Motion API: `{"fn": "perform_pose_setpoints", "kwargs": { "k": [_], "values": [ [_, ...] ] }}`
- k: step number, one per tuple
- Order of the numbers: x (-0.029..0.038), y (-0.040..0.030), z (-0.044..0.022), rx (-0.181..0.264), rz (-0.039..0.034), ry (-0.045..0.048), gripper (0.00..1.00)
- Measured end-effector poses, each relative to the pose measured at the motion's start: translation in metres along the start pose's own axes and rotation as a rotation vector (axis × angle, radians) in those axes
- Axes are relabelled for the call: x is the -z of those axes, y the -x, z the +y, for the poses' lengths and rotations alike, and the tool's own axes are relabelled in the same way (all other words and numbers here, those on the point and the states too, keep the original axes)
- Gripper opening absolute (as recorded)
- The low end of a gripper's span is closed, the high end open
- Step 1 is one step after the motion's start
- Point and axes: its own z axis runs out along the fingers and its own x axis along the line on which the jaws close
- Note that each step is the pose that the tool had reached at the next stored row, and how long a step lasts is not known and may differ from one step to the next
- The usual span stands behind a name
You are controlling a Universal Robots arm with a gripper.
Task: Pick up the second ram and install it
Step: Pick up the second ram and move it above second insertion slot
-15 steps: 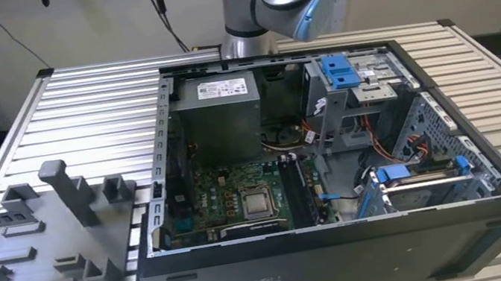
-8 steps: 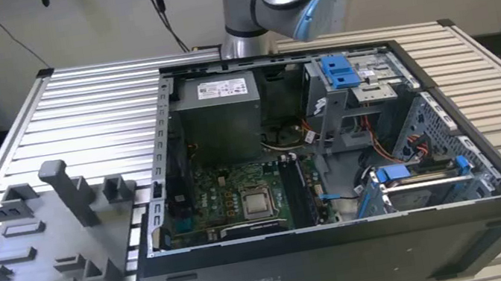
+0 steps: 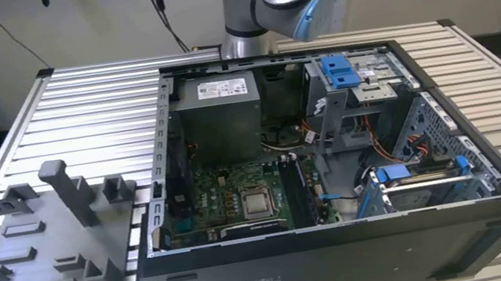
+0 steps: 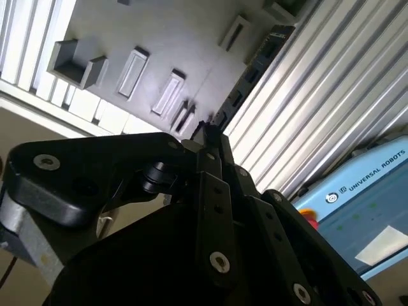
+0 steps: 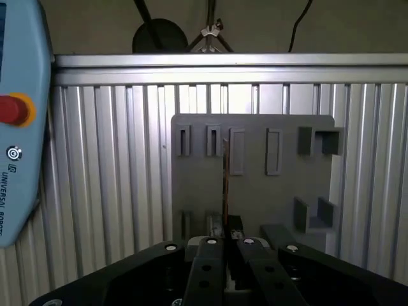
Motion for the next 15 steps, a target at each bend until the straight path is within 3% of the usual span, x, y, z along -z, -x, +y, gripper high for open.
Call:
{"fn": "perform_pose_setpoints", "kwargs": {
  "k": [15],
  "values": [
    [0.0275,0.0008,-0.0008,0.0,-0.0001,-0.0001,0.14]
  ]
}}
